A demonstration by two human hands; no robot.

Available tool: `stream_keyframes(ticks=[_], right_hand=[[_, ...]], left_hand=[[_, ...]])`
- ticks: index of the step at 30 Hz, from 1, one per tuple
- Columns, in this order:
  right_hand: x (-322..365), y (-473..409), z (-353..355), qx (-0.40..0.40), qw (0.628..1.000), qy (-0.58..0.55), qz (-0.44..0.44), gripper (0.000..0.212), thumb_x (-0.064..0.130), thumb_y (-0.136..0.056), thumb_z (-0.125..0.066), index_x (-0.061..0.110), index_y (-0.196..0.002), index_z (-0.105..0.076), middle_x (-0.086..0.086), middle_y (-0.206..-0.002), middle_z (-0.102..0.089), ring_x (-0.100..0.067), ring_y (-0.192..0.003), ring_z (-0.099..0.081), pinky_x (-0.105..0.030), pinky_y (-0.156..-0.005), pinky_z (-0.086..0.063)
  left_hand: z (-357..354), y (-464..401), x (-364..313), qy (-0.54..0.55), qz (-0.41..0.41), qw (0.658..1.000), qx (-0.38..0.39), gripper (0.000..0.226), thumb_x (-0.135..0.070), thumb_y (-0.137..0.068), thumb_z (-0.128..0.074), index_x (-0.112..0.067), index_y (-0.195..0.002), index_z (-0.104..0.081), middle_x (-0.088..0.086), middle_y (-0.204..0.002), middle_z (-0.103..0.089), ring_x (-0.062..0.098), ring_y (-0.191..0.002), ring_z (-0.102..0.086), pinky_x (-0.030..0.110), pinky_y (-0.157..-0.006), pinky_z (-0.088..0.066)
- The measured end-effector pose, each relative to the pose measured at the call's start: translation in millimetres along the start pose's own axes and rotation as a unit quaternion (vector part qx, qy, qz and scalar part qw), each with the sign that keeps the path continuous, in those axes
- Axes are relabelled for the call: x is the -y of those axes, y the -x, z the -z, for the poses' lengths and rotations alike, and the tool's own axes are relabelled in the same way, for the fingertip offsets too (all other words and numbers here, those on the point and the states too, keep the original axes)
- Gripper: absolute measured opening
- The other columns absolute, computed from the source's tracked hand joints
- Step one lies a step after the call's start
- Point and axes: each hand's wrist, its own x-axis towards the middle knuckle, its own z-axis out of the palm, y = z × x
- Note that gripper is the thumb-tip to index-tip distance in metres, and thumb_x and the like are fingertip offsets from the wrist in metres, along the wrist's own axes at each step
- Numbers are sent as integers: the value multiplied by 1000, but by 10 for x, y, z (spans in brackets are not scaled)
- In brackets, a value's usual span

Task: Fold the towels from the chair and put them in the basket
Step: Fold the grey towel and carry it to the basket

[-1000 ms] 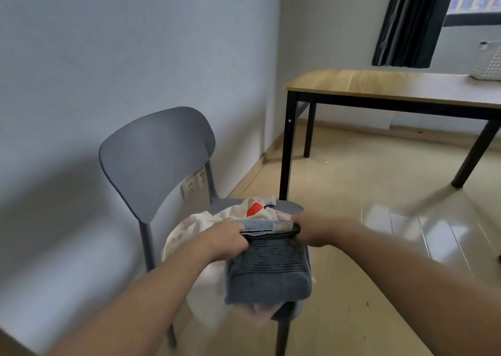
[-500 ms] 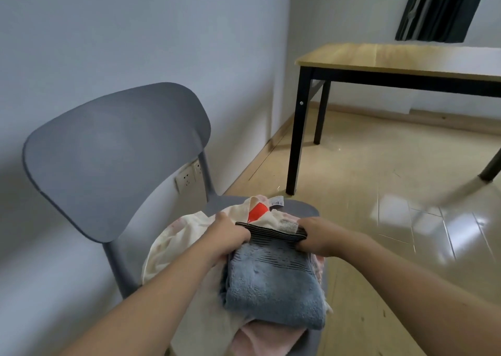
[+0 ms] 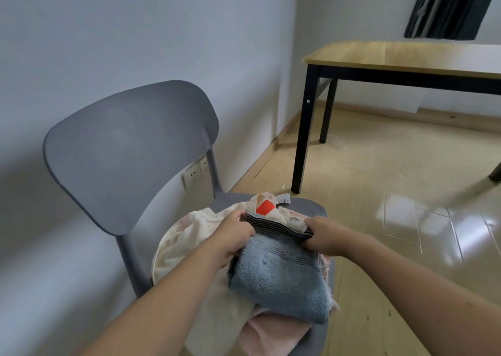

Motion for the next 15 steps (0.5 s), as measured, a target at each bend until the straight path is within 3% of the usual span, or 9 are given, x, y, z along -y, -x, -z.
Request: stream_keyframes(ticks=[1,3,5,7,9,11,12,14,15], right_hand=[[-17,-15,-4,2,1000,-18,0,12,21,-85,-59,14,-84,-49,-5,-95,-50,-22,-86,-48,-29,-68,-37],[-24,-32,2,2,998,-64,1,12,20,-82,-62,14,-88,-53,-5,-92,-56,-23,-86,-54,-29,-66,-41],[-5,-16,49,14,993,-117,-2,18,17,-80,-65,15,-94,-55,-4,-95,-58,-22,-89,-55,-31,-72,-46],[45,19,133,38,986,-165,-3,25,11,-78,-66,17,-99,-54,-4,-100,-58,-23,-95,-55,-35,-82,-48],[87,89,239,75,974,-214,7,26,7,-78,-66,23,-95,-52,-1,-101,-58,-21,-100,-54,-32,-84,-48],[105,164,368,98,964,-245,20,28,7,-78,-67,25,-94,-54,0,-104,-59,-21,-104,-53,-31,-89,-47],[113,216,455,98,960,-260,25,29,7,-77,-67,23,-98,-56,-1,-107,-60,-22,-107,-54,-33,-92,-48],[133,343,653,69,952,-296,35,33,7,-74,-67,17,-105,-58,-6,-110,-61,-25,-108,-55,-35,-93,-49],[140,400,755,40,950,-309,39,33,7,-73,-67,13,-105,-57,-9,-110,-61,-26,-107,-55,-36,-91,-49]], left_hand=[[2,-1,28,-16,-17,1000,-10,46,2,-82,-47,-29,-116,-47,5,-100,-61,22,-88,-61,33,-68,-53],[30,-7,48,-171,-55,983,-45,50,-4,-80,-49,-30,-120,-36,3,-105,-57,24,-94,-58,38,-79,-54],[56,-42,11,-356,-95,927,-74,59,-13,-75,-55,-25,-127,-30,6,-122,-45,28,-109,-50,38,-90,-47],[78,-76,-114,-412,-92,907,-5,72,-18,-72,-61,-26,-137,-31,6,-138,-31,30,-127,-33,39,-105,-35],[83,-74,-261,-457,-92,879,95,65,-22,-71,-64,-28,-132,-45,0,-145,-26,28,-132,-24,41,-108,-30],[94,-48,-438,-509,-105,844,135,33,-25,-70,-65,-26,-103,-59,4,-134,-40,25,-122,-35,39,-95,-39],[104,-16,-557,-515,-124,837,136,18,-24,-71,-64,-27,-87,-56,6,-118,-50,23,-109,-45,34,-82,-43],[138,126,-836,-507,-169,837,122,12,-18,-74,-59,-25,-74,-49,3,-89,-58,18,-81,-53,29,-61,-40],[162,219,-980,-513,-198,830,95,11,-17,-74,-57,-24,-73,-49,2,-82,-58,18,-76,-54,28,-58,-38]])
